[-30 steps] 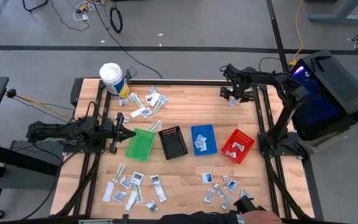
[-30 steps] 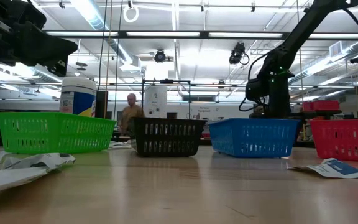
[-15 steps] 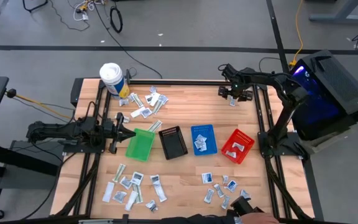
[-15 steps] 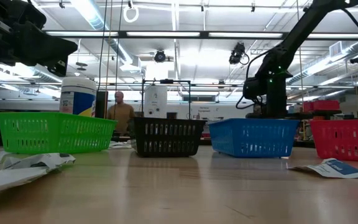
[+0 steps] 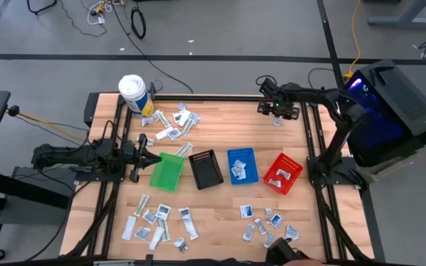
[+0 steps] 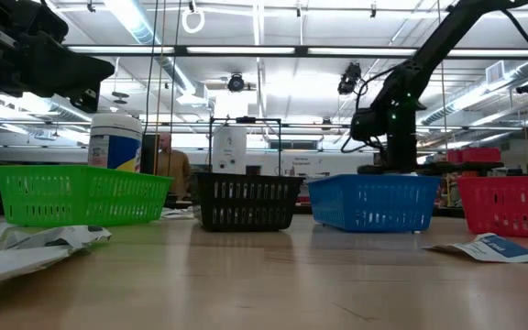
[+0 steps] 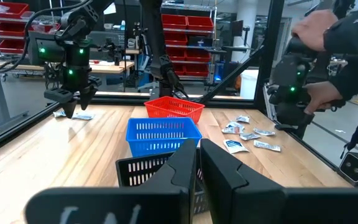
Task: Pick & Place First Aid Supplies
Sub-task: Put the ointment pack into the red basket
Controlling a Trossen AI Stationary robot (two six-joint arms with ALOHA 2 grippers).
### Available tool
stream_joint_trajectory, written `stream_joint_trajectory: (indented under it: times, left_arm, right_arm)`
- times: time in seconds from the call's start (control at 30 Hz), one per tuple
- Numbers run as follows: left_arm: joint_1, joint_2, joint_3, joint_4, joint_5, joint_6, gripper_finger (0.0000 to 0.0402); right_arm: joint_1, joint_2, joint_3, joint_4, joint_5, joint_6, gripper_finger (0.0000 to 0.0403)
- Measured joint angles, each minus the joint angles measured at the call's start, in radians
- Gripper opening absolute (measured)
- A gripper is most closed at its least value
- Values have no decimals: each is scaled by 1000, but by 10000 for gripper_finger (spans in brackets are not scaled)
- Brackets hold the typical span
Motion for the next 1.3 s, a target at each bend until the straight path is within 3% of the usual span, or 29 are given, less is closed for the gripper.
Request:
stream_joint_trajectory:
  times: [0.83, 1.3]
  left_arm:
    - [0, 0, 0, 0, 0, 0, 32]
    - [0, 0, 0, 0, 0, 0, 32]
  right_arm:
    - [54, -27, -66, 30, 98, 185, 318]
    - [22, -28, -134, 124, 59, 156, 318]
